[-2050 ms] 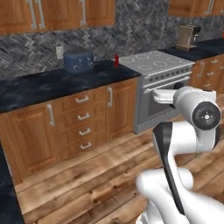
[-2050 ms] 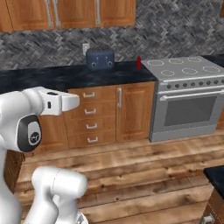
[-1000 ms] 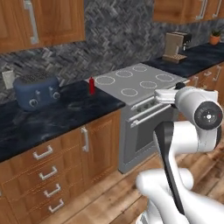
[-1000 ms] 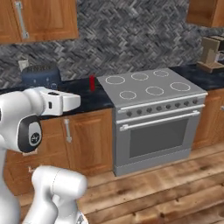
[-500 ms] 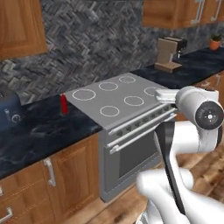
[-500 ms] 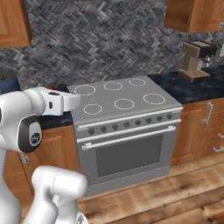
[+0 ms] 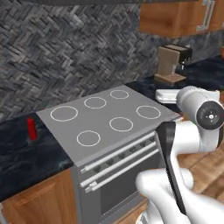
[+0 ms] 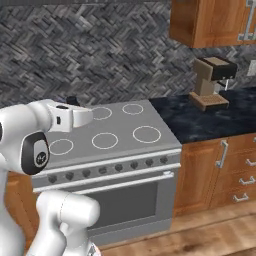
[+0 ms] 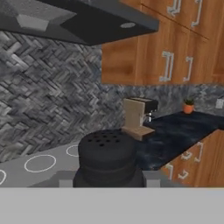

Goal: Collect the turmeric, ketchup, and shaker from the cabinet and place them next to the stove.

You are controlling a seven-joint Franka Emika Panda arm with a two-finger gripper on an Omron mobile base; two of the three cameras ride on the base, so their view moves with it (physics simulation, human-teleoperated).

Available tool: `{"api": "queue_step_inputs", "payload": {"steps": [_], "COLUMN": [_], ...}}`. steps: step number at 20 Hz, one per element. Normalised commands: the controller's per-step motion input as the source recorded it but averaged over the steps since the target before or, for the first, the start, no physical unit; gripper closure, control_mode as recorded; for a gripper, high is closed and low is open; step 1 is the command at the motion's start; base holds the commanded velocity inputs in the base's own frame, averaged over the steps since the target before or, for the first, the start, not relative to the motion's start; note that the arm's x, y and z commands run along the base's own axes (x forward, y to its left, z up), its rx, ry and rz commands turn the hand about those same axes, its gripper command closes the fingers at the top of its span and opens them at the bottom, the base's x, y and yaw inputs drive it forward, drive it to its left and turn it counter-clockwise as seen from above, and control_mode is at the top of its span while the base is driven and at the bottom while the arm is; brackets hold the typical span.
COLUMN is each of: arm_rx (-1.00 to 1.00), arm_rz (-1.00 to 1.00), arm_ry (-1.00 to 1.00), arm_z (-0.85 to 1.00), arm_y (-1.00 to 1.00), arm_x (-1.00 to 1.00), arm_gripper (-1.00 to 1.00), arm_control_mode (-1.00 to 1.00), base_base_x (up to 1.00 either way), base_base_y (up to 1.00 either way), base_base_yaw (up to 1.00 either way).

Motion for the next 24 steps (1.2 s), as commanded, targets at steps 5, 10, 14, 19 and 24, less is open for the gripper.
{"api": "queue_step_inputs", "payload": {"steps": [5,10,14,19,24], "arm_rx": [0.00,0.00,0.00,0.12,0.08], "arm_rz": [0.00,0.00,0.00,0.43,0.38], "arm_ry": [0.00,0.00,0.00,0.00,0.03], "arm_z": [0.00,0.00,0.00,-0.59,-0.65], "arm_y": [0.00,0.00,0.00,-0.36,-0.45], "arm_x": [0.00,0.00,0.00,0.86,0.95], "arm_gripper": [1.00,1.00,1.00,1.00,1.00], "arm_control_mode": [1.00,1.00,1.00,-1.00,-1.00], "base_base_x": [0.99,0.82,0.74,0.00,0.00], "base_base_y": [-0.52,-0.43,-0.37,0.00,0.00], "base_base_yaw": [0.27,0.38,0.43,0.00,0.00]}}
